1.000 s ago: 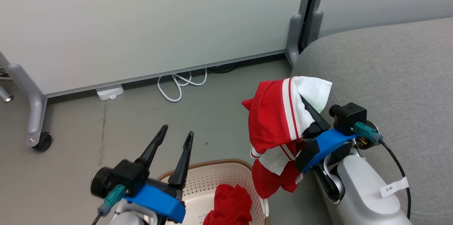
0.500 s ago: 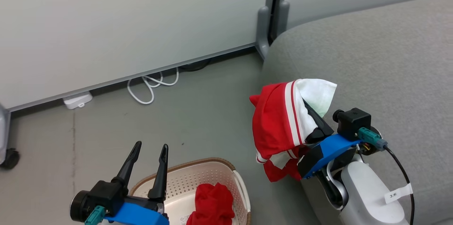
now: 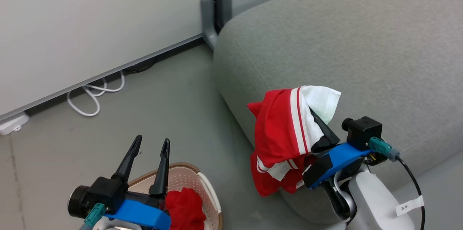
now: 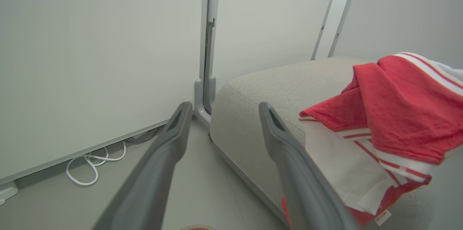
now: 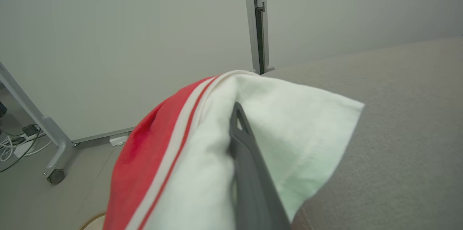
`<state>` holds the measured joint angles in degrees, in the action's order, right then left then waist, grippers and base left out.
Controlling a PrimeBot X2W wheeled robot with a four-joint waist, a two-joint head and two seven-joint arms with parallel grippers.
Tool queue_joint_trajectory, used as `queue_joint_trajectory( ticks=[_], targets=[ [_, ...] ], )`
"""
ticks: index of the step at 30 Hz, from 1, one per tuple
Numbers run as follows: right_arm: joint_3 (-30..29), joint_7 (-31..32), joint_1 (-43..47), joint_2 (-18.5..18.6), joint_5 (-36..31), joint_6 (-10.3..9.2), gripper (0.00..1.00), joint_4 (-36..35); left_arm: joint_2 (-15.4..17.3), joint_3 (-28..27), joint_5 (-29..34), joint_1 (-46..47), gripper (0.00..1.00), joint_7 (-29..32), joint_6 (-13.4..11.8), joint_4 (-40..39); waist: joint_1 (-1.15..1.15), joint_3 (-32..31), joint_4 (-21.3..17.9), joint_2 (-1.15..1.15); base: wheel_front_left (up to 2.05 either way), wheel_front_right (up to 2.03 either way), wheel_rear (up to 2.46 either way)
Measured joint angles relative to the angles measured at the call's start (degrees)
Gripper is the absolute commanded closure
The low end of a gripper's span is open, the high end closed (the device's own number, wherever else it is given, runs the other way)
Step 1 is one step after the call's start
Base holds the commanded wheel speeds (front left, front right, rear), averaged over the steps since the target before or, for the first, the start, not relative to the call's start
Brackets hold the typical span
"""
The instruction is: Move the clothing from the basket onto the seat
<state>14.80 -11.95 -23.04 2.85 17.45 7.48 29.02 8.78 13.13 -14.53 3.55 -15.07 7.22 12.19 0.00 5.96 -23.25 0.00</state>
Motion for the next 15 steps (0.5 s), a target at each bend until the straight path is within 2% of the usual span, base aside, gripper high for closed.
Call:
queue_joint_trajectory(
  ticks=[8,15],
  targets=[
    [0.8,-0.2,1.3,0.0,1.3,0.00,1.00,-0.7,0.9,0.0,-0.2,0.4,0.00,0.0,0.2,-0.5,0.00,1.1,-5.4,0.00,0.00,0.00,0.00],
    [0.9,-0.3,1.4,0.0,1.3,0.00,1.00,-0.9,1.2,0.2,-0.5,0.4,0.00,0.0,0.2,-0.6,0.00,1.4,-7.2,0.00,0.00,0.00,0.00]
  ],
)
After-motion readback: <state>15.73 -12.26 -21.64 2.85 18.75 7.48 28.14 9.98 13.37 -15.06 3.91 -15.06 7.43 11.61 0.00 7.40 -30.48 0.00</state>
